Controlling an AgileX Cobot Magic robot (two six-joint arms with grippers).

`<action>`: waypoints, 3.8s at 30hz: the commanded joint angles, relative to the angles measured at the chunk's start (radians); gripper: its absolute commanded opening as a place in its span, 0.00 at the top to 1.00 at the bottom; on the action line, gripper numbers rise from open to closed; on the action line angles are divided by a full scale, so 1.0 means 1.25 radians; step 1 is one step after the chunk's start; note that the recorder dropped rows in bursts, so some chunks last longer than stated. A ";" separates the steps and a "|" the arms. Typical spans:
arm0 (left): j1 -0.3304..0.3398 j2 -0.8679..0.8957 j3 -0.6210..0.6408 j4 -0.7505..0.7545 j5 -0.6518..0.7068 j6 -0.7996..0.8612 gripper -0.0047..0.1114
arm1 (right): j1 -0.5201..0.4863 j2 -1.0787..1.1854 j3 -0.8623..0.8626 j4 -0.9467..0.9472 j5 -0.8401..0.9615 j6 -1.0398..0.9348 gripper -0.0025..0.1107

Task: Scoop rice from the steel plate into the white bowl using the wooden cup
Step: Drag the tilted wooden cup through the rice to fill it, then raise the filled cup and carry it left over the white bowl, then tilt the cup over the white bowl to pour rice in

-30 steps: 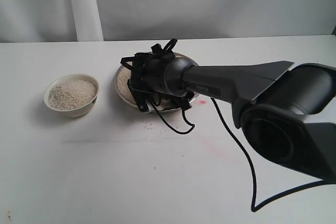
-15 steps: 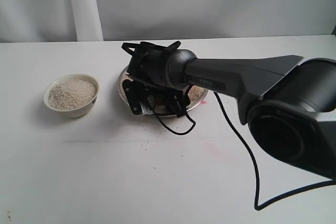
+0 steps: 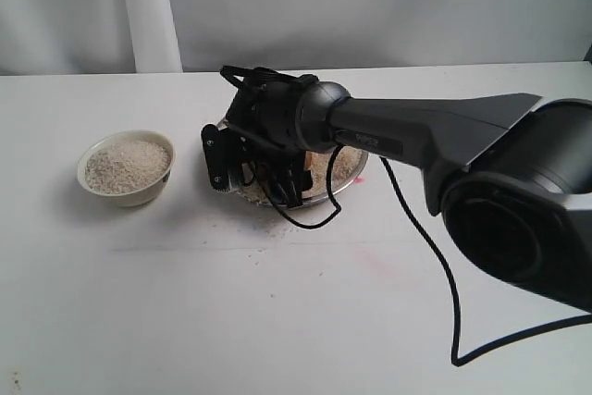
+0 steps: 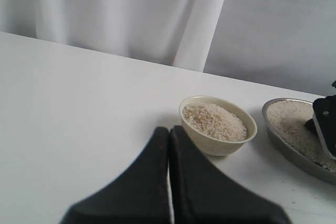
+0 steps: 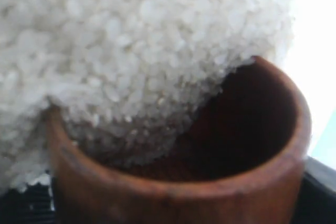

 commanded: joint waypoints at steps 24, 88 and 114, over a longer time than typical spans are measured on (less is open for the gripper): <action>-0.004 0.000 0.001 -0.004 -0.003 -0.002 0.96 | -0.088 0.012 0.004 0.341 -0.145 0.082 0.98; -0.004 0.000 0.001 -0.004 -0.003 -0.002 0.96 | 0.095 0.099 -0.379 -0.017 -0.143 0.133 0.98; -0.004 0.000 0.001 -0.004 -0.003 -0.002 0.96 | 0.138 0.126 -0.333 -0.330 -0.113 0.070 0.98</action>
